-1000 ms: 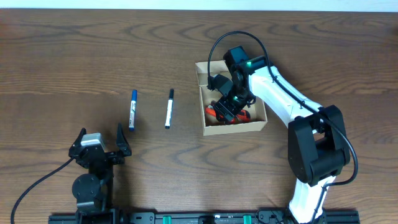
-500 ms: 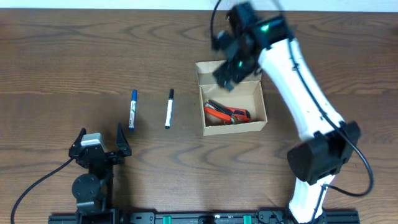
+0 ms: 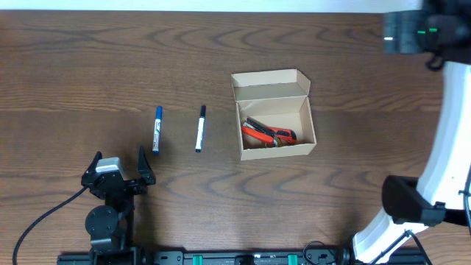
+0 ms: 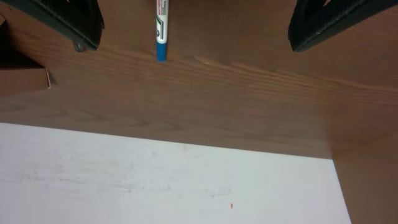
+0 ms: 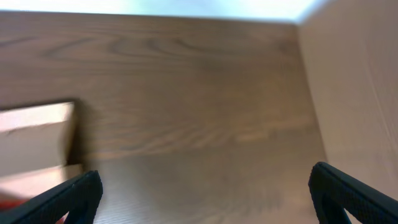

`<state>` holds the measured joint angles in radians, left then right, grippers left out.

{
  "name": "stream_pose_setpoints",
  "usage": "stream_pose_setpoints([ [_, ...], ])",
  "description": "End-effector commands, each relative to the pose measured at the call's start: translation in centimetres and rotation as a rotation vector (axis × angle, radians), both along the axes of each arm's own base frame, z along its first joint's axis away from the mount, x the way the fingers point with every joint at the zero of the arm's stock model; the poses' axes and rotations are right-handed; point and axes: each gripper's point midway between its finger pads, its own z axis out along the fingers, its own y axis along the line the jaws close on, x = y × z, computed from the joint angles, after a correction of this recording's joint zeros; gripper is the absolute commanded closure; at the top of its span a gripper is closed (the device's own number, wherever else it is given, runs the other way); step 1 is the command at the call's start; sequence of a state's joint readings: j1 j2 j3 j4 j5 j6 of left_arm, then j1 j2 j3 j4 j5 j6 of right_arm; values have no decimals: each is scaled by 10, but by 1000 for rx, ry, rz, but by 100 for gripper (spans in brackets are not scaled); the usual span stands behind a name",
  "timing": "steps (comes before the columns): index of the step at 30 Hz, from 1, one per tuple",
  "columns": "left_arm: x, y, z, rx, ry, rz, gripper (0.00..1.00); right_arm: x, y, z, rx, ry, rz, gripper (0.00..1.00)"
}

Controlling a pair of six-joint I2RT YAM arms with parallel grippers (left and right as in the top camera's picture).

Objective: Pack container
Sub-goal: 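Open the right gripper and lift it out to the right, then move the left gripper over the blue-capped marker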

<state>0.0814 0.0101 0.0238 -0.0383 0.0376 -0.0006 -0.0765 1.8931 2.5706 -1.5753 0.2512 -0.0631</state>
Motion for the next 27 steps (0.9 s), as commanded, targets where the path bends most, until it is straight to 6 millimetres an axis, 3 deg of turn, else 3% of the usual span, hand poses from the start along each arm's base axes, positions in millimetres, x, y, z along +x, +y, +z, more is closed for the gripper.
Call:
stream_pose_setpoints([
  [1,-1,2,-17,-1,51,15,5,-11,-41,-2,62,-31,-212,1],
  [6,-1,2,-17,-1,51,15,5,-26,-68,-6,108,-31,-349,1],
  [12,-1,1,-17,-10,48,6,5,-40,-72,-14,114,25,-374,1],
  [14,0,-16,-10,-39,26,-89,5,-40,-71,-15,115,30,-373,1],
  [16,-4,-43,13,-66,-10,-242,5,-40,-71,-15,115,29,-372,1],
  [18,-16,-62,50,-100,-53,-350,5,-40,-71,-15,115,29,-373,1],
  [27,-103,-84,222,58,-201,-454,5,-40,-71,-15,115,29,-373,1],
])
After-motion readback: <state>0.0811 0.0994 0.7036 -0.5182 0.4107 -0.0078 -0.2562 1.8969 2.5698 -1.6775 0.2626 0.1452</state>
